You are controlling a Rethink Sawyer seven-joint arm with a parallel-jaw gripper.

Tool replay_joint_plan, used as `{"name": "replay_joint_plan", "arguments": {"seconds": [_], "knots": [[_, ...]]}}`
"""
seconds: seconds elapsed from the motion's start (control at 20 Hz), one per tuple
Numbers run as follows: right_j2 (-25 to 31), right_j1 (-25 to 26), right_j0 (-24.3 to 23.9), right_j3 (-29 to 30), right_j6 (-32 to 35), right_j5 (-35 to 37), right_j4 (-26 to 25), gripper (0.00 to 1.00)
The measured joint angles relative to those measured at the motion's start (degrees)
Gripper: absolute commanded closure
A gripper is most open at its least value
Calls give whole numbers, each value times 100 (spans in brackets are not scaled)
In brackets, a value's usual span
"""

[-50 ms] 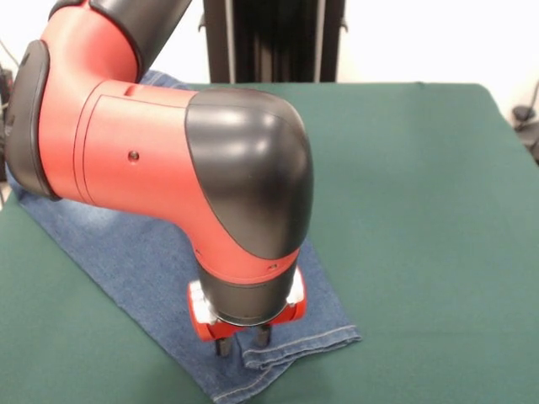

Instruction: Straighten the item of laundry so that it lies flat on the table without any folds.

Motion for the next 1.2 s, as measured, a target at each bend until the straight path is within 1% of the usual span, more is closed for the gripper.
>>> {"name": "replay_joint_plan", "arguments": {"seconds": [1.1, 1.15, 1.2], "knots": [[21, -4, 9, -28, 0, -1, -45, 100], [22, -1, 9, -27, 0, -11, -53, 0], [22, 0, 8, -27, 0, -13, -54, 0]]}}
